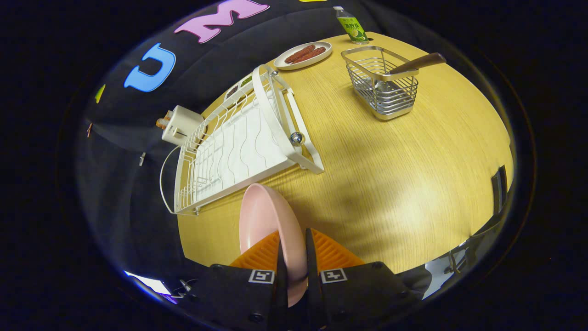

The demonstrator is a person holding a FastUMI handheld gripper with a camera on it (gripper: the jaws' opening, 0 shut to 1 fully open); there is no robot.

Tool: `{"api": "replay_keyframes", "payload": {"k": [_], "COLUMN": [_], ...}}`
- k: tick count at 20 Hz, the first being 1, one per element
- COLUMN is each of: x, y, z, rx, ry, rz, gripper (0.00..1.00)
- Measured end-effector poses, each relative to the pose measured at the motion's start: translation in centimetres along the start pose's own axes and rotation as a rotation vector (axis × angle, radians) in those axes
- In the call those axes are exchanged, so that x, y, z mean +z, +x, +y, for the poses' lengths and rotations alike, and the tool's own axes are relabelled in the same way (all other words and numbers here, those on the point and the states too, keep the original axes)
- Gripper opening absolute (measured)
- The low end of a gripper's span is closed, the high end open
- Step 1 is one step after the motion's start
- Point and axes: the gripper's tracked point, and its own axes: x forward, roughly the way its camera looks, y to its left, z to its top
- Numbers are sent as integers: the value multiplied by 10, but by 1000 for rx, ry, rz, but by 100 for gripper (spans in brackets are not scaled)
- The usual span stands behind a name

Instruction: Take the plate from the dish rack, then take the spoon from the basket and place it into the plate.

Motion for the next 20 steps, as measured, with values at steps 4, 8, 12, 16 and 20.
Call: {"api": "replay_keyframes", "payload": {"k": [4, 8, 12, 16, 20], "x": [-4, 2, 16, 38, 69], "y": [13, 11, -1, -35, -86], "z": [-14, -30, -37, -32, -20], "rx": [-60, -135, -144, -106, -55], "ry": [-31, -76, -154, -271, -391], "rz": [1, -24, -91, -194, -313], "gripper": [29, 38, 71, 80, 91]}}
